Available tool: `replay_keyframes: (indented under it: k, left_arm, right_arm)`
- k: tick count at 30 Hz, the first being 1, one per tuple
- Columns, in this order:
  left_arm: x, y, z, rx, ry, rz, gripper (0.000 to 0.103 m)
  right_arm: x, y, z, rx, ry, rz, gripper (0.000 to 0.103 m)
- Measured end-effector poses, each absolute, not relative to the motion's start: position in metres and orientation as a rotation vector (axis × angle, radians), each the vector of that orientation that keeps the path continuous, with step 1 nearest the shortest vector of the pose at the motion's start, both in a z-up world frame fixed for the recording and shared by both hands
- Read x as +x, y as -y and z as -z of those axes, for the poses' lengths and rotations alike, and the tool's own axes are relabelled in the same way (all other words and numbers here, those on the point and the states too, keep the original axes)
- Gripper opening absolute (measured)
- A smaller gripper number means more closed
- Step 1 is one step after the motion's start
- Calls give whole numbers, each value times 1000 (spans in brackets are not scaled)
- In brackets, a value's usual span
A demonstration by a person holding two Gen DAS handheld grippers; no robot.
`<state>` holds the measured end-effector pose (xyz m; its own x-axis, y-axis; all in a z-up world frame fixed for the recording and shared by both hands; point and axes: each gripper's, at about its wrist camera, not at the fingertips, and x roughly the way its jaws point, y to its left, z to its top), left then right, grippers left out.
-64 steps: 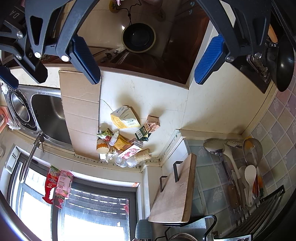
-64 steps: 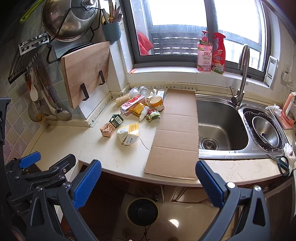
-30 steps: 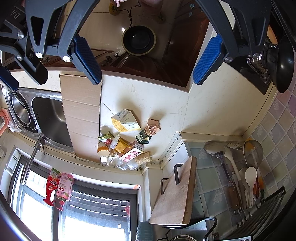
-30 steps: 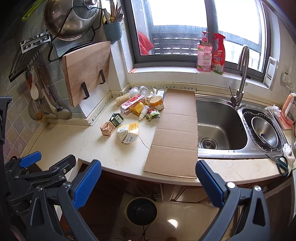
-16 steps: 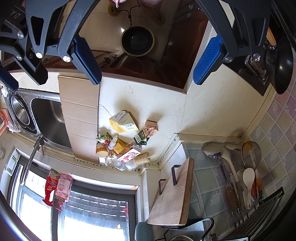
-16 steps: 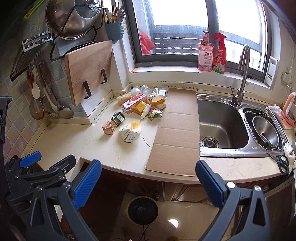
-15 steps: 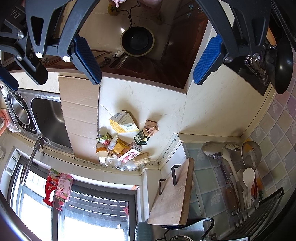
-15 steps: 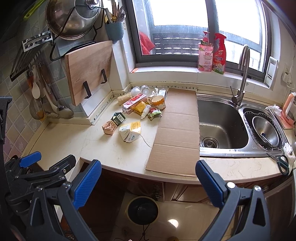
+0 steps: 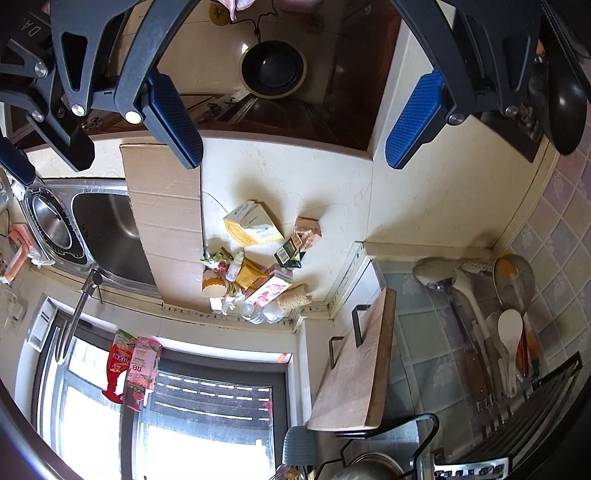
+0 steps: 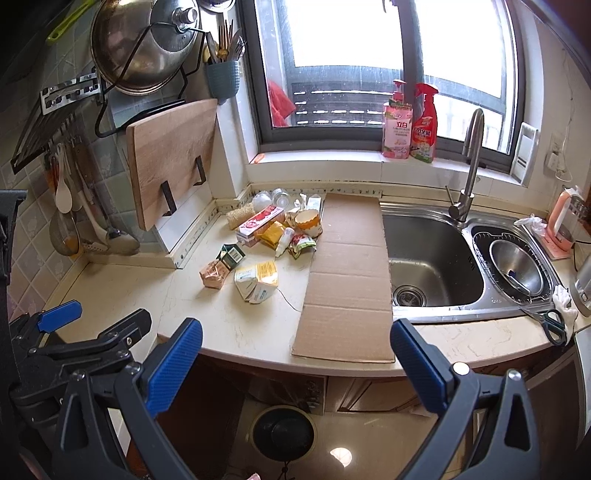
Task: Collect trash
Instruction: 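Grasp the green-pink milk carton with left gripper while right grasps yellow leaflet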
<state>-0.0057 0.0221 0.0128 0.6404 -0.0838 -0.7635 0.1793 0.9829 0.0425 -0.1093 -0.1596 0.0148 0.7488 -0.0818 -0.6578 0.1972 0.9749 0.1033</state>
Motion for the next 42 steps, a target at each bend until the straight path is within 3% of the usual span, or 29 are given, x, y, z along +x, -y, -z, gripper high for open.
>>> replay_keyframes:
  k: [18, 25, 31, 34, 37, 42]
  left_arm:
    - [94, -34, -11, 338, -873, 322, 98]
    - [160, -45, 25, 251, -1023, 365, 98]
    - [194, -38, 59, 215, -1014, 351, 98]
    - [216, -30, 76, 173, -1079, 341, 94]
    - [239, -17, 95, 165, -1128, 346, 82]
    - [270, 0, 125, 155, -1175, 339, 81]
  right_arm:
    - [-49, 156, -8, 137, -796, 226, 102]
    - [-5, 173, 16, 233, -928, 121, 91]
    - [61, 199, 56, 303, -1046, -49, 88]
    - [101, 210, 83, 349, -1126, -141, 82]
    - [138, 220, 118, 393, -1213, -214, 75]
    - [186, 220, 167, 424, -1330, -321, 70]
